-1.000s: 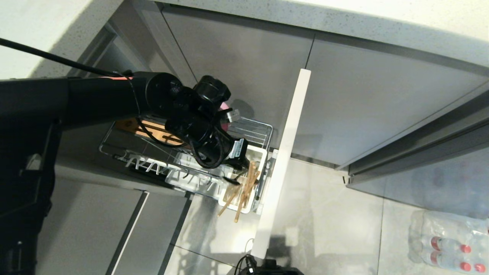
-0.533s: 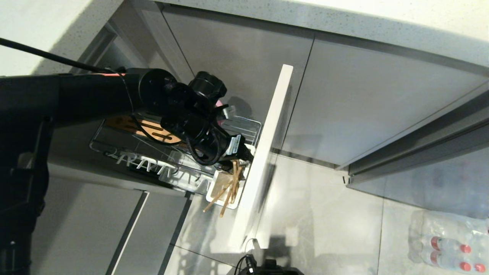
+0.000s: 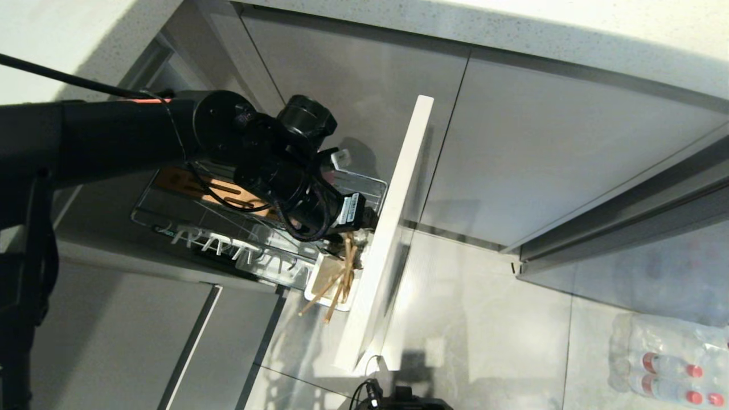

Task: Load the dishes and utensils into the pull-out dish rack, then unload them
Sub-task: Pick up the plate and place it in the cupboard

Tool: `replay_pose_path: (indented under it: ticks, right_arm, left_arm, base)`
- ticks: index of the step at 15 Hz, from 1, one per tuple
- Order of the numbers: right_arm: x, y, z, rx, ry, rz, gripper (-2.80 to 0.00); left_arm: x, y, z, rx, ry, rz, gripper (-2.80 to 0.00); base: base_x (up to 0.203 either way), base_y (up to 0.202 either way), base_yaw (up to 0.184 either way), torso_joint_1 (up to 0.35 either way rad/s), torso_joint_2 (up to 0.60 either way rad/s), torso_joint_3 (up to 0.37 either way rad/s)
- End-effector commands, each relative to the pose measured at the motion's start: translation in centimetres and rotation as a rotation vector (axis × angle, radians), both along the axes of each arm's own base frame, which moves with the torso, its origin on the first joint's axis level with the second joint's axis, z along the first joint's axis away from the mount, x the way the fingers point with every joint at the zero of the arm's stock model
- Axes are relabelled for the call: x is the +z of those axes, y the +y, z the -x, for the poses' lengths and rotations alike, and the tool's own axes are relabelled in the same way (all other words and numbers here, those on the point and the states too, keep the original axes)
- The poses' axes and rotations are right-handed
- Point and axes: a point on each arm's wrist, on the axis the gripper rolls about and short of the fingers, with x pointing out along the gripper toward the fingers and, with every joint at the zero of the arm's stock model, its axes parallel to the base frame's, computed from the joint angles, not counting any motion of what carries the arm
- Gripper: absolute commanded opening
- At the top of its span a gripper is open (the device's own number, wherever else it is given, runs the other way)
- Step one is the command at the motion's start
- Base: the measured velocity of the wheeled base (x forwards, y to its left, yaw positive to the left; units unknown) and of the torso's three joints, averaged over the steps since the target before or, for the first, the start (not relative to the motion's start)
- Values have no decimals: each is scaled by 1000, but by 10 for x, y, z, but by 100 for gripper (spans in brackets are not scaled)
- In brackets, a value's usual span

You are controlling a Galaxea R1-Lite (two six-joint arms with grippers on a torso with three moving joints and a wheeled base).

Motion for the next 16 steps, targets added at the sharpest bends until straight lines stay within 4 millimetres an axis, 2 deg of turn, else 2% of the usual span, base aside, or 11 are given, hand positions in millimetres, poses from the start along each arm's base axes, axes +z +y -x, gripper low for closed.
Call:
replay_pose_path:
  ticks: [1,9,16]
  right_arm:
    - [0,0,0,-1,-1,0,-280]
    - [0,0,0,1,-1,0,-280]
    - [0,0,0,1,0,-1,-280]
  left_arm:
    - [3,1,3,-1,-1,4,0]
    - [33,14,21,59,-88,13,0]
    - [71,33,50,111,-179,62,0]
  base:
    - [0,0,0,0,0,0]
    - [0,0,0,0,0,0]
    - [0,0,0,0,0,0]
